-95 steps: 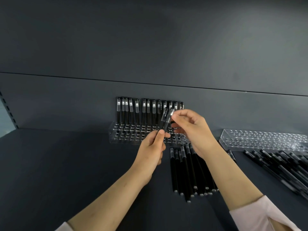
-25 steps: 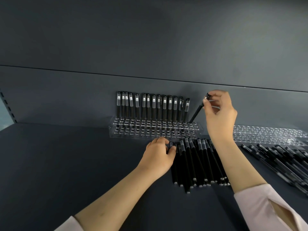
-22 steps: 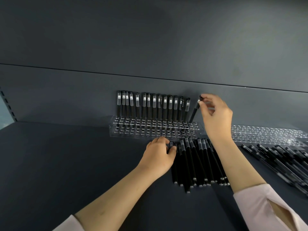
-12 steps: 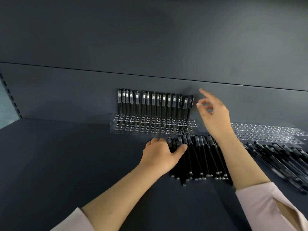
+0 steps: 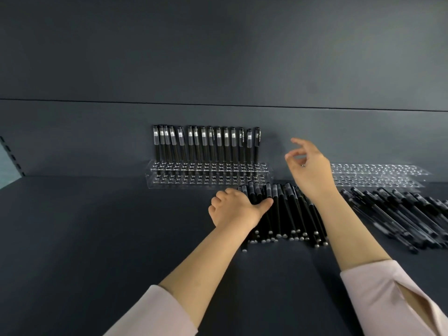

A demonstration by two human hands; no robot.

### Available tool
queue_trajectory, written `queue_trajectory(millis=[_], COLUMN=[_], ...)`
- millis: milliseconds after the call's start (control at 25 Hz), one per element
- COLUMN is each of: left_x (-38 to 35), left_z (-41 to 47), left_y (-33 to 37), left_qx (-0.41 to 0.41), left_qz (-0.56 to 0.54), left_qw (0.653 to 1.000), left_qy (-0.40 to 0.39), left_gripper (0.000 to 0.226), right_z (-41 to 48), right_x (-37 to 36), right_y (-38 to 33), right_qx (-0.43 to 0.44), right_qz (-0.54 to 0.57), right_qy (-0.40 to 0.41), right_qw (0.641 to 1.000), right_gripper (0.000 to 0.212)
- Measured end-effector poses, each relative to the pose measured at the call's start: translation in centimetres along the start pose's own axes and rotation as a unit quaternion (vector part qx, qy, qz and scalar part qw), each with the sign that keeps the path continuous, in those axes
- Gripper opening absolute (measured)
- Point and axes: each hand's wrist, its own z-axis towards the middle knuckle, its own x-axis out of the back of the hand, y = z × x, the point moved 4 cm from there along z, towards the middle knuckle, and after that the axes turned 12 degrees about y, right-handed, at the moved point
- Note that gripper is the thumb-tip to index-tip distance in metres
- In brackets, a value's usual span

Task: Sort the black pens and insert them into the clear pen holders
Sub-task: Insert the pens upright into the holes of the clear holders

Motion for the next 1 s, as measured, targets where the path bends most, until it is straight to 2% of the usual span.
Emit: queue_trajectory(millis=[120, 360, 560, 720, 800, 880, 1000], left_x=[-0.3, -0.8, 0.0, 1.1, 1.5, 2.0, 3.1], left_z=[-0.1, -0.8, -0.7, -0.6, -0.2, 0.3, 0.5], left_y=[0.5, 1.5, 0.9, -0.2, -0.9, -1.7, -2.4], left_qx=[0.022, 0.021, 0.036, 0.053, 0.073, 0.097, 0.090], left_qz=[-0.038, -0.106, -0.241, -0.269, -0.289, -0.335, -0.401], left_qw=[0.999, 0.994, 0.969, 0.959, 0.949, 0.929, 0.896], left_qy=[-0.001, 0.007, -0.042, -0.076, -0.098, -0.121, -0.167], left_gripper=[0.099, 0.069, 0.056, 0.036, 0.038, 0.040, 0.017], right_z=[0.0, -0.1, -0.2, -0.4, -0.7, -1.1, -2.3], right_x=[-0.5, -1.0, -0.9, -0.9, -0.9, -1.0, -1.5], right_y=[0.2, 0.3, 0.2, -0.2, -0.7, -1.3, -2.6], right_qx=[0.016, 0.028, 0.024, 0.017, 0.017, -0.005, -0.119], right_qz=[-0.017, -0.027, -0.029, -0.033, -0.040, -0.025, 0.106], right_qy=[-0.003, -0.007, -0.010, -0.026, -0.033, -0.055, -0.151], right_qw=[1.000, 0.999, 0.999, 0.999, 0.999, 0.998, 0.976], right_gripper=[0.041, 0.041, 0.042, 0.041, 0.037, 0.025, 0.013])
